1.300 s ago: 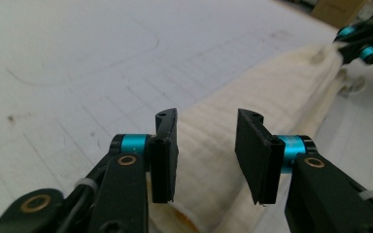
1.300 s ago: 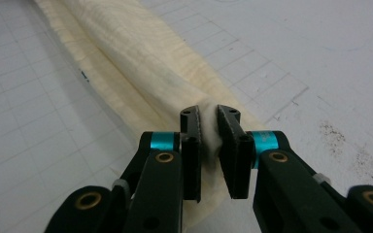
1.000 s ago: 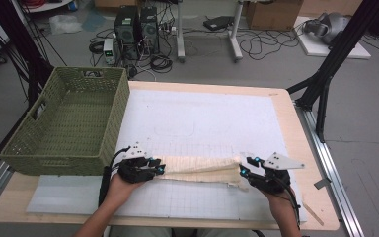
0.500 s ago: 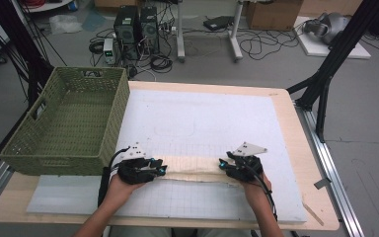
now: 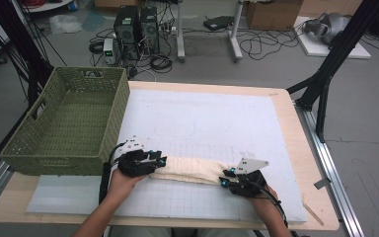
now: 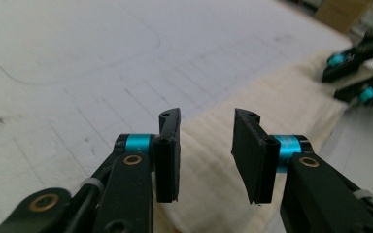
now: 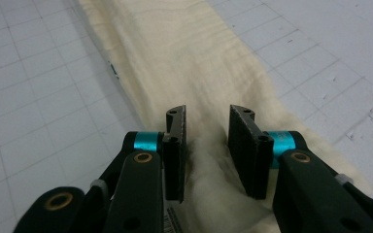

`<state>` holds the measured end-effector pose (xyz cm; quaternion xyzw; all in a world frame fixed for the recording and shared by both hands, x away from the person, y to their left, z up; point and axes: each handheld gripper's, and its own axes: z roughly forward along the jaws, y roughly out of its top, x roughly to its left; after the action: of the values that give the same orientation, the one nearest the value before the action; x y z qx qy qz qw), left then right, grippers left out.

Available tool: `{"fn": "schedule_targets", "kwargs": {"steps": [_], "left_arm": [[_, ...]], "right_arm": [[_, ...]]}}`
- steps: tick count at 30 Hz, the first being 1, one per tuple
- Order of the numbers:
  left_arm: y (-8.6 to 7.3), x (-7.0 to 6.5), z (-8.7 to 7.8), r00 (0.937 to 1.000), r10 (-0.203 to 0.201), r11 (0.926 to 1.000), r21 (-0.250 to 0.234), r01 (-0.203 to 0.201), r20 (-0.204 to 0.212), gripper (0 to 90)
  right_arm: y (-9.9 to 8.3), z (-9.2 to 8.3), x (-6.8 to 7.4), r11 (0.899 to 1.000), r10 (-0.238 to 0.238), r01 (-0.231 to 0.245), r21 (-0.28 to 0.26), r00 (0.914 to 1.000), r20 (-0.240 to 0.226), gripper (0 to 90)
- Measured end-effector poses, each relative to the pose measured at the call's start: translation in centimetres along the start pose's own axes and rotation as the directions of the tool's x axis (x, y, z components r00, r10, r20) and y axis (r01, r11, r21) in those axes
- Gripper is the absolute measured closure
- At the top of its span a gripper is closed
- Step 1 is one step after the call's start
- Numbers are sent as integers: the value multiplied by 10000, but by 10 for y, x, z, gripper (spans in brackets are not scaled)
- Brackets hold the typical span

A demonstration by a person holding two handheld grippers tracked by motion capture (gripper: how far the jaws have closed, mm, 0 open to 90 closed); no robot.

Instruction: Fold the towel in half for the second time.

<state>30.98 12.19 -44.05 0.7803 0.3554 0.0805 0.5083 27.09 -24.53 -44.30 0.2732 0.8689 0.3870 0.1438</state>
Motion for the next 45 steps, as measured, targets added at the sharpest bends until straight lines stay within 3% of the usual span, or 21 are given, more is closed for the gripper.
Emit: {"fn": "schedule_targets", "kwargs": {"steps": [4, 6, 10, 12, 15, 19, 24, 27, 29, 32, 34, 35, 38, 41, 45], "left_arm": [[-5, -7, 6, 9989, 471, 9953, 848, -470, 15, 684], [-8, -10, 8, 9968, 793, 9883, 1302, -796, 72, 714], [-9, -13, 6, 9956, 926, 9851, 1439, -937, 139, 750], [-10, -14, 5, 9949, 982, 9839, 1483, -1002, 212, 763], [-11, -15, 4, 9952, 930, 9844, 1469, -965, 305, 776], [-11, -15, 3, 9957, 835, 9857, 1438, -883, 397, 776], [-11, -13, 0, 9958, 748, 9872, 1369, -813, 520, 773], [-8, -11, -3, 9976, 488, 9933, 1021, -535, 487, 733], [-5, -11, -6, 9986, 289, 9980, 549, -313, 451, 651], [-1, -11, -10, 9988, 254, 9996, -149, -248, 407, 596], [-1, -10, -10, 9989, 302, 9992, -253, -293, 362, 596], [-1, -10, -8, 9988, 337, 9994, -53, -335, 354, 600], [-7, -9, -2, 9990, 392, 9973, 614, -404, 214, 650], [-10, -8, 0, 9990, 418, 9941, 993, -433, 173, 687], [-12, -8, 0, 9985, 545, 9903, 1271, -555, 111, 712]], "right_arm": [[0, -2, -1, 10000, 45, -45, 15, 10000, 19, 659], [1, -4, -2, 9999, 99, -100, 22, 9999, 43, 636], [7, -13, -4, 9930, 880, -843, -823, 9952, 423, 523], [13, -14, -4, 9852, 1381, -1265, -1153, 9855, 985, 478], [19, -4, -1, 9862, 1404, -1265, -1067, 9808, 1354, 503], [30, 15, 5, 9874, 1331, -1193, -1037, 9815, 1377, 574], [49, 37, 17, 9925, 824, -778, -938, 9955, 458, 661], [49, 46, 23, 9986, 328, -328, -416, 9995, -5, 689], [46, 51, 29, 9999, 76, -82, -120, 9991, -424, 701], [42, 50, 33, 9993, -303, 283, -246, 9957, -879, 722], [39, 46, 33, 9991, -369, 339, -264, 9917, -1229, 715], [38, 44, 32, 9992, -351, 324, -227, 9904, -1338, 685], [32, 34, 28, 9990, 28, -76, -429, 9936, -1127, 640], [24, 18, 17, 9928, 741, -806, -882, 9944, -752, 637], [12, 0, 3, 9914, 1134, -1113, -695, 9932, 276, 672]]}}
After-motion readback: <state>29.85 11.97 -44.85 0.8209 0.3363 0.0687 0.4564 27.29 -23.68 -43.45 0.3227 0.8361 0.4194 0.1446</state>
